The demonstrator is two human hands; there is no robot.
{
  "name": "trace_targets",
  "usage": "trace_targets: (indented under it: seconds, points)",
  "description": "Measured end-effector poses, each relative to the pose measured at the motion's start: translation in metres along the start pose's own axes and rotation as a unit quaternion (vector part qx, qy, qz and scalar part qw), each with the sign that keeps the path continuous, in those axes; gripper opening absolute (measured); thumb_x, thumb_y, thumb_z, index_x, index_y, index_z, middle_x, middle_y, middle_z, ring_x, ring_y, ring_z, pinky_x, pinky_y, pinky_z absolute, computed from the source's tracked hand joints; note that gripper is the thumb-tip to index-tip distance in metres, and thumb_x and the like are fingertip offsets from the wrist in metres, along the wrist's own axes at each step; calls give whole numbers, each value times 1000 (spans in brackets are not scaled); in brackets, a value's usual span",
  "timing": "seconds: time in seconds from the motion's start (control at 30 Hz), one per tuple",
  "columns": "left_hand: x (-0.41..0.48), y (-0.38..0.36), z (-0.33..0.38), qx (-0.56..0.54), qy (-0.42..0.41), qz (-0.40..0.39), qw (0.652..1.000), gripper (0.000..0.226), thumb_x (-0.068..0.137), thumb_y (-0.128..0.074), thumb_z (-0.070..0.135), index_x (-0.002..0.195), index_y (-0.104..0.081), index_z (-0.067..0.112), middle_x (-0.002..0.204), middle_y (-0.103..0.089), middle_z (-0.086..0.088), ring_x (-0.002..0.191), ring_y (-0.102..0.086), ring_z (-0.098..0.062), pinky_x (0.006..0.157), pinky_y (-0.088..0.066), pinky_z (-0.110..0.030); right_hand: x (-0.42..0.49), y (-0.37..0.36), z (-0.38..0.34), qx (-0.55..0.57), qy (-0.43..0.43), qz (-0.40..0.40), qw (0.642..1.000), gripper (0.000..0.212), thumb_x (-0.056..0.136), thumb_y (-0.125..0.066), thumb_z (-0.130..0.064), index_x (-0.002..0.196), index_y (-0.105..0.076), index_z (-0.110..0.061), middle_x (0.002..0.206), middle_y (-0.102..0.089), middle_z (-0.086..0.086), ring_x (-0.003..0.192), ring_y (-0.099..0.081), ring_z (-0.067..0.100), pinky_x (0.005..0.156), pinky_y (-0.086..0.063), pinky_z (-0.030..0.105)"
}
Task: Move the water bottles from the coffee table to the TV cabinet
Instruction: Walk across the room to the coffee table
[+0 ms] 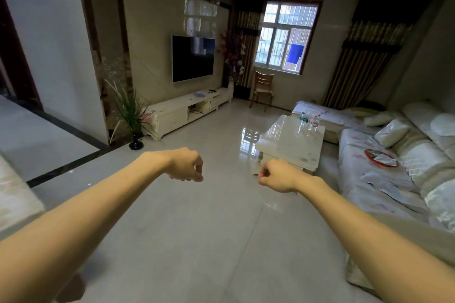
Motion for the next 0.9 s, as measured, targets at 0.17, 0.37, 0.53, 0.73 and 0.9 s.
trace_targets:
  seconds: [0.17, 0.37, 0.53, 0.73, 0.9]
  points:
    - [59, 18, -24, 13, -17, -20, 1000, 27, 89, -57, 39, 106, -64, 19, 97, -71, -4, 90, -68, -21, 85, -58, -42, 61, 1, 4, -8, -8, -1, 1000, 29, 86, -57, -22, 87, -65, 6, 74, -57, 8, 69, -48, 21, 63, -41, 32]
    - [136, 38, -28, 19, -27, -30, 999, 26, 88, -57, 39, 102, -65, 19, 96, -72, -4, 88, -69, -20, 84, -58, -42, 139, 19, 33, -20, -1, 15, 1000, 23, 83, -57, -22, 74, -61, -1, 76, -63, 15, 69, -49, 23, 65, -48, 36]
    - [205, 59, -37, 30, -11, -41, 999, 24, 91, -55, 37, 105, -63, 18, 97, -70, -5, 87, -69, -19, 85, -58, -42, 214, 40, 65, -21, 19, 24, 999, 19, 86, -57, -17, 75, -60, -2, 76, -60, 15, 75, -51, 32, 60, -39, 30]
    - [296, 110, -50, 43, 49, -29, 997, 26, 93, -55, 33, 109, -62, 14, 96, -68, -8, 81, -66, -20, 73, -59, -33, 315, 71, 116, -8, 50, 11, 999, 18, 82, -59, -18, 72, -63, -4, 71, -59, 5, 69, -49, 20, 66, -48, 34]
    - [367, 133, -42, 16, 52, -21, 998, 25, 93, -54, 32, 109, -62, 14, 99, -69, -9, 87, -68, -23, 71, -58, -32, 389, 83, 153, -13, 74, 7, 997, 16, 82, -59, -14, 75, -66, -1, 68, -59, 4, 66, -49, 17, 72, -52, 37]
Point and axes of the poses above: each hand's wrist, its own x-axis towards the middle knuckle, its own y-axis out of the back of the hand, z = x × y, the point moved 9 cm from there along x, towards the middle knuckle
